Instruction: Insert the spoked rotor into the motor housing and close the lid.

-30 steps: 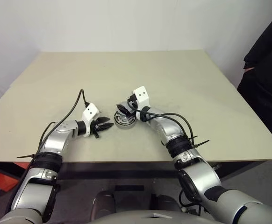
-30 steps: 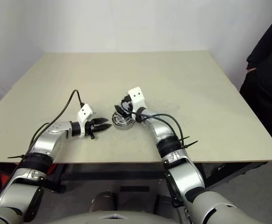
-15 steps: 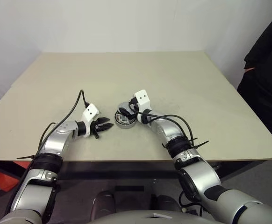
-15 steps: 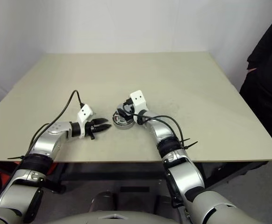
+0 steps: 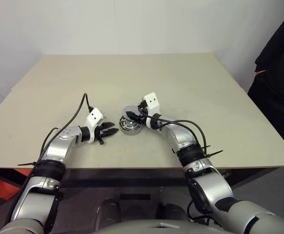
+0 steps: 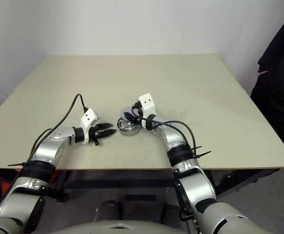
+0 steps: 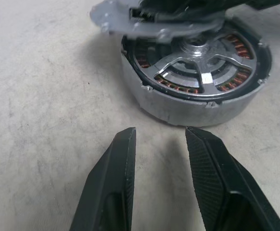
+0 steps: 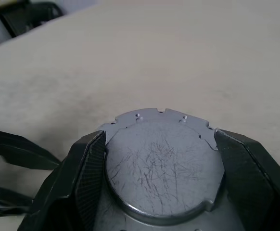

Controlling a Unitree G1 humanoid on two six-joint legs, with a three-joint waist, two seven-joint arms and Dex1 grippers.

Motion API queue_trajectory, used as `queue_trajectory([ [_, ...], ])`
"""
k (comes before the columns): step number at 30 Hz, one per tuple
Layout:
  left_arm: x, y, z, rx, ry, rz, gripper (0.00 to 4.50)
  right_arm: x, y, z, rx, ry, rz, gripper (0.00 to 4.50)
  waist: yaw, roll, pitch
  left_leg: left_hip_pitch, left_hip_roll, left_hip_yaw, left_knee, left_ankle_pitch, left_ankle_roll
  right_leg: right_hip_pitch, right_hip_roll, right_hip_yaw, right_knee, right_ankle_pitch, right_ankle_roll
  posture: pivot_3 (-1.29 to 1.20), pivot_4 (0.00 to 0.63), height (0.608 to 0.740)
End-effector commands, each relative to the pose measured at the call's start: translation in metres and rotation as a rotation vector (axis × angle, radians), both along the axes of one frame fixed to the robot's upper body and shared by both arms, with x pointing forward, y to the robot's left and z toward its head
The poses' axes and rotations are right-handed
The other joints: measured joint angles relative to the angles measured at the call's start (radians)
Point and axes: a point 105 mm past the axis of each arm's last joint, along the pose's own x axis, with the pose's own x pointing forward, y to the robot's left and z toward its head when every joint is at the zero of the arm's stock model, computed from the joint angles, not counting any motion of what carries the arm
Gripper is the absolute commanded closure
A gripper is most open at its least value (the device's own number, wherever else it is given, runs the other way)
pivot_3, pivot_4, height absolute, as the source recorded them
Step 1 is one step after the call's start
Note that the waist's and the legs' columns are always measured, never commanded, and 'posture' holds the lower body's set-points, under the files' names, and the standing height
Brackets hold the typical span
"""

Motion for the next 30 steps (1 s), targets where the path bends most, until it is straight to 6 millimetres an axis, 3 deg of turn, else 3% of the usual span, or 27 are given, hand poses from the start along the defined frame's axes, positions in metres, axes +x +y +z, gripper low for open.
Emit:
queue_trajectory([
  [1, 0.007, -0.001, 0.015, -0.01, -0.052, -0.006, 2.74, -0.006, 0.0, 0.024, 0.048, -0.081, 0.047, 1.37, 0.001, 0.0, 0.0, 0.0, 0.0, 0.0, 0.0, 0.0, 0.0, 0.0, 0.0, 0.0, 0.0, 0.0, 0.0, 0.0, 0.0, 0.74],
  [9, 0.008, 0.0, 0.015, -0.005, -0.053, -0.007, 2.74, -0.033, 0.005, 0.012, -0.049, -0.157, 0.209, 1.37, 0.001, 0.0, 0.0, 0.0, 0.0, 0.0, 0.002, 0.0, 0.0, 0.001, 0.0, 0.0, 0.0, 0.0, 0.0, 0.0, 0.0, 0.74],
  [23, 0.007, 0.001, 0.015, -0.001, -0.053, -0.006, 2.74, -0.046, 0.008, 0.001, -0.09, -0.166, 0.292, 1.37, 0.0, 0.0, 0.0, 0.0, 0.0, 0.0, 0.002, -0.001, 0.001, 0.001, 0.0, 0.0, -0.001, 0.0, 0.0, 0.0, 0.0, 0.74],
  [30, 0.007, 0.003, 0.015, 0.004, -0.051, -0.003, 2.74, -0.024, -0.003, 0.033, 0.118, -0.173, 0.147, 1.37, 0.0, 0.0, 0.0, 0.0, 0.0, 0.0, 0.002, -0.001, 0.001, 0.0, 0.0, 0.0, 0.0, 0.0, 0.0, 0.0, 0.0, 0.74],
])
